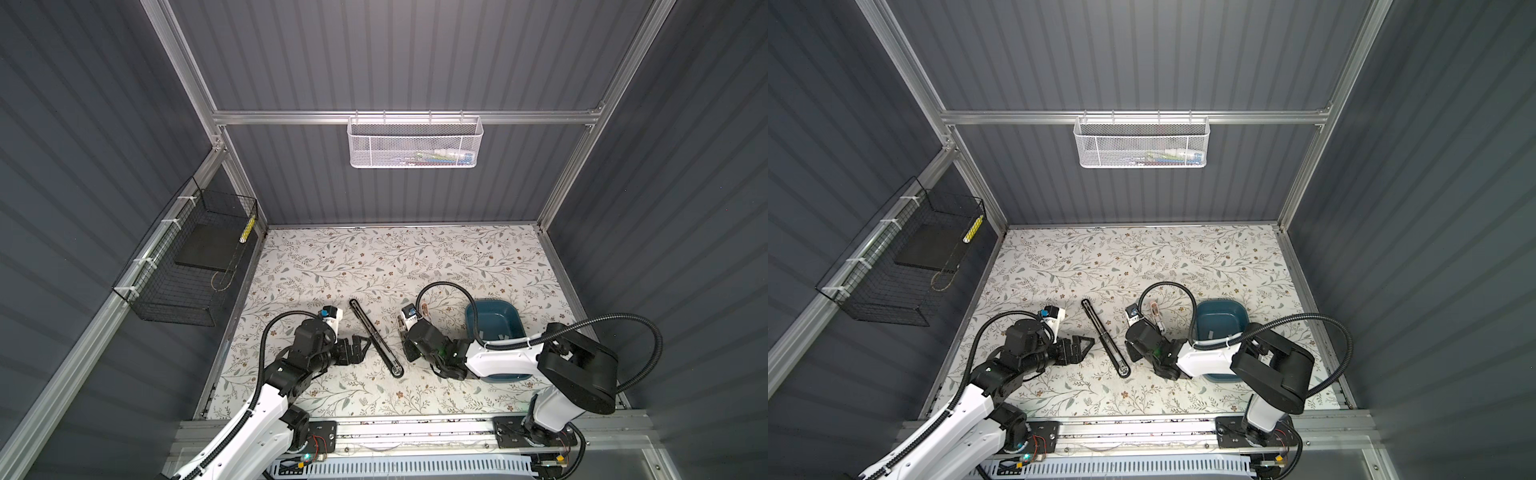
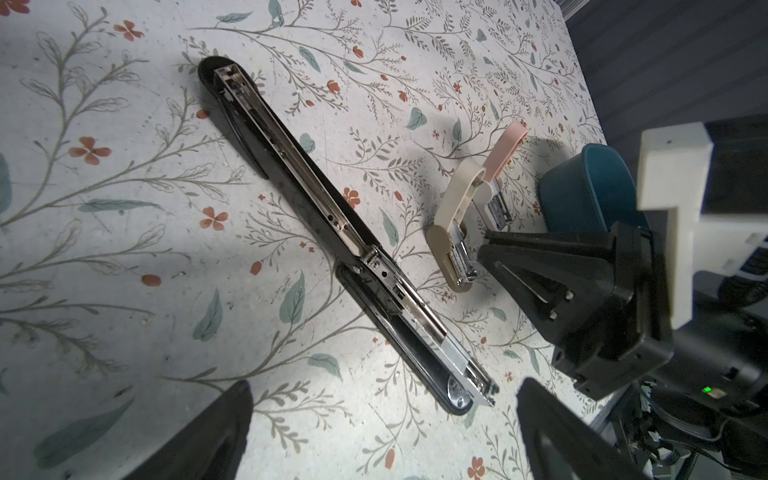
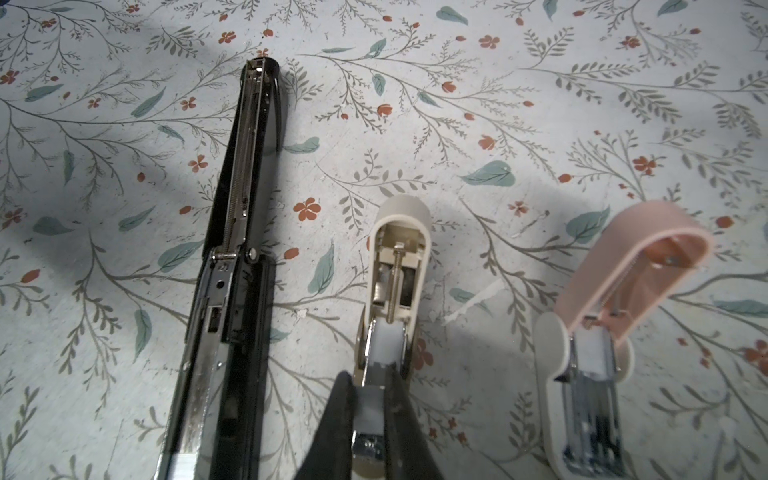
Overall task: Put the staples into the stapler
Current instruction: 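Position the right gripper above the beige stapler's open channel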
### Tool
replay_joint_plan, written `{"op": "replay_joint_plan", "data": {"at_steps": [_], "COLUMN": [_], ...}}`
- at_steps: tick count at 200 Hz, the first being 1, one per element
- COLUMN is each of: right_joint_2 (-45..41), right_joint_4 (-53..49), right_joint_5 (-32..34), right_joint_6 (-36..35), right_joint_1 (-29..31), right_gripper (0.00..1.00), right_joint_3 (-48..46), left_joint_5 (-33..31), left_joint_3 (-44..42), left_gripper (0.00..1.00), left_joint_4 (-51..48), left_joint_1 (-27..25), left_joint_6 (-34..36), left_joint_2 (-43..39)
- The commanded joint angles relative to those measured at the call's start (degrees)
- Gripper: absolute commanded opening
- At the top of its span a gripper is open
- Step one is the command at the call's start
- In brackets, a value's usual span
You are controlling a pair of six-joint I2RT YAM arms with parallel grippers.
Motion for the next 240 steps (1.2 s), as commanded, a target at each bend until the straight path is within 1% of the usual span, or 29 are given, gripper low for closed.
{"op": "replay_joint_plan", "data": {"at_steps": [1, 240], "right_joint_2": [1.5, 3.3], "right_joint_4": [0.1, -1.2], "right_joint_5": [0.7, -0.7], "right_joint_6": [0.9, 2.2], "right_joint_1": [-0.1, -0.8], "right_gripper": [0.11, 0.11], "right_joint_3": [1.7, 2.4], "left_joint_5": [0.5, 0.4], "left_joint_3": [-0.3, -0.4], "left_gripper": [1.00, 0.99], "left_joint_4": [0.3, 0.1], "left_joint_1": [0.2, 0.2], "left_joint_6": [1.1, 1.1], "left_joint_2": [0.2, -0.1]}}
